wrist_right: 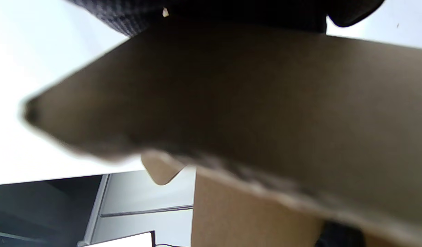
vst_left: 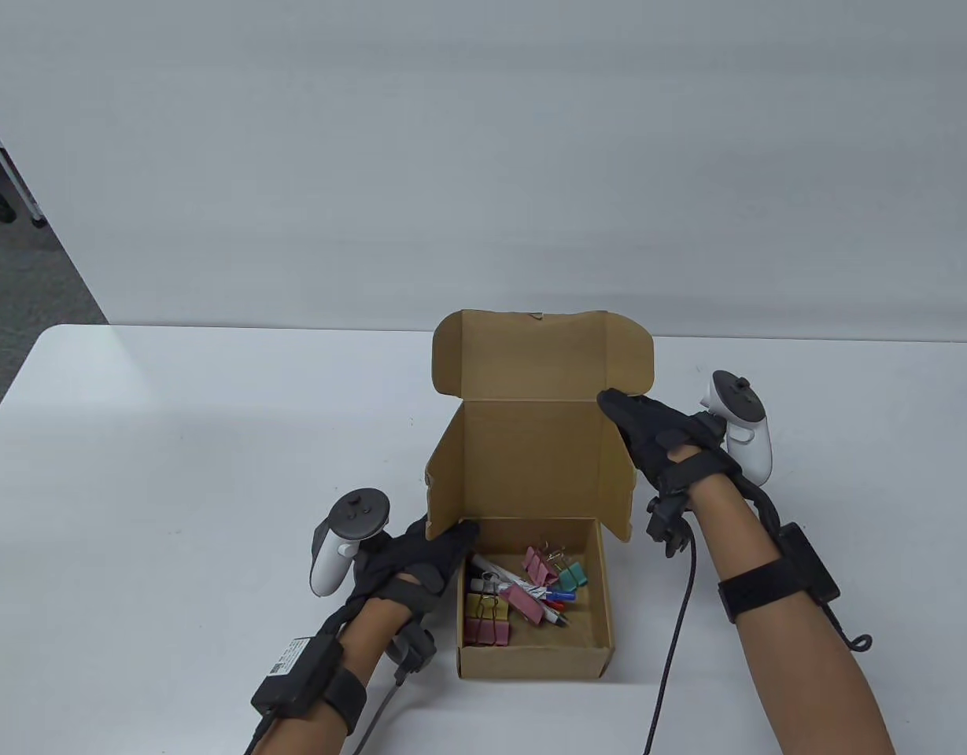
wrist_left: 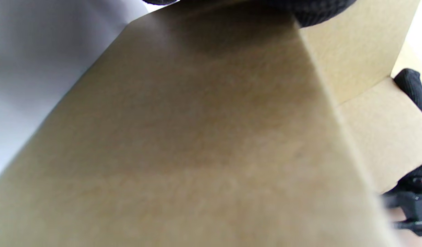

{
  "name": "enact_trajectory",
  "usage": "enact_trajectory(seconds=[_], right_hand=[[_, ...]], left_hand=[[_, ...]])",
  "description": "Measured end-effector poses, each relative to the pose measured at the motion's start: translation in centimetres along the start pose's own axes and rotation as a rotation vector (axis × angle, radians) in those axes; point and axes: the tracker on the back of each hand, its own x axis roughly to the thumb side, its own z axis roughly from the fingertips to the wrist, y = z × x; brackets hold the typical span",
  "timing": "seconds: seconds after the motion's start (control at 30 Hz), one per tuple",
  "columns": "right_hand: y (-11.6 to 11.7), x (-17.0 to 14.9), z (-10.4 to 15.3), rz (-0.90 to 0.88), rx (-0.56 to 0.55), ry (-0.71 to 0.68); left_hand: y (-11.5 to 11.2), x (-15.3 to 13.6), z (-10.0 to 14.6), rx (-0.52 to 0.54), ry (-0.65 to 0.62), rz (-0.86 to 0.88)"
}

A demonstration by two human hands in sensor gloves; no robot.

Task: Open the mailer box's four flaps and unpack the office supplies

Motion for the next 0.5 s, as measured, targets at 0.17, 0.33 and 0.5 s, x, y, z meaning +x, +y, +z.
enact_trajectory(seconds=[0.17,0.33,0.5], right_hand=[[-0.9,-1.8,-1.7,-0.148,0.023,0.031],[-1.8,-4.0,-2.7,-0.277,0.020,0.063],[-2.5,-6.0,-2.7,-0.306,0.003,0.086]], left_hand=[[-0.3,-0.1,-0.3,0.016,-0.003,0.016],[-0.4,-0.1,-0.3,0.020,0.005,0.004],[-0.3,0.0,-0.2,0.015,0.038,-0.008]])
